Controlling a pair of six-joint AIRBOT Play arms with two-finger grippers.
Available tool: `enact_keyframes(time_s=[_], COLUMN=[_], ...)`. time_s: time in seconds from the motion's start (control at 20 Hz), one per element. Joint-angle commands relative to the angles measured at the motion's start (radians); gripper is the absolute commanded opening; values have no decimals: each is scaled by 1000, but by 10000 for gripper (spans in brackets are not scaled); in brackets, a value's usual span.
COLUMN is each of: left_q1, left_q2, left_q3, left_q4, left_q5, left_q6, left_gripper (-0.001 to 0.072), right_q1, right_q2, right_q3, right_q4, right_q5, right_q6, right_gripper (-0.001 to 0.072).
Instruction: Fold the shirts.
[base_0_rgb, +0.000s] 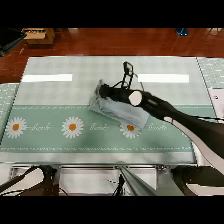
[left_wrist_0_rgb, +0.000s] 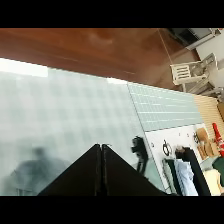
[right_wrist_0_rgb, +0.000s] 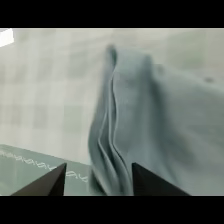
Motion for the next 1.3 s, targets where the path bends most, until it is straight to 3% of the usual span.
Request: enact_keyframes(time_s=[0.0, 0.15, 0.4, 0.5, 0.55, 0.6, 0.65, 0.85, 1.15, 1.25], left_q1=[2, 3, 3, 3, 3, 3, 3, 2, 2, 2], left_q2=[5, 5, 5, 5, 5, 5, 5, 5, 5, 5], left_q3=[0, 0, 0, 0, 0, 0, 0, 0, 0, 0], left_q4=[7, 41, 103, 106, 108, 119, 141, 237, 242, 243], left_q5=[-19, -16, -10, -10, -10, -10, -12, -41, -45, -47], left_q6=[19, 20, 20, 20, 21, 20, 19, 16, -3, -3], left_gripper=[27, 28, 29, 41, 117, 243, 331, 331, 330, 330], right_q1=[28, -105, -459, -625, -716, -793, -860, -872, -520, -428], right_q2=[-36, 77, 345, 426, 464, 491, 512, 508, 380, 323], right_q3=[1, 1, -4, -74, -143, -218, -302, -566, -631, -631], right_q4=[61, -143, -779, -864, -799, -683, -515, 24, 337, 452], right_q5=[-81, 227, 901, 1013, 1015, 998, 969, 772, 406, 306], right_q6=[-18, -26, -14, -42, -58, -75, -130, -326, -356, -363], right_gripper=[481, 477, 478, 481, 520, 569, 598, 598, 598, 546])
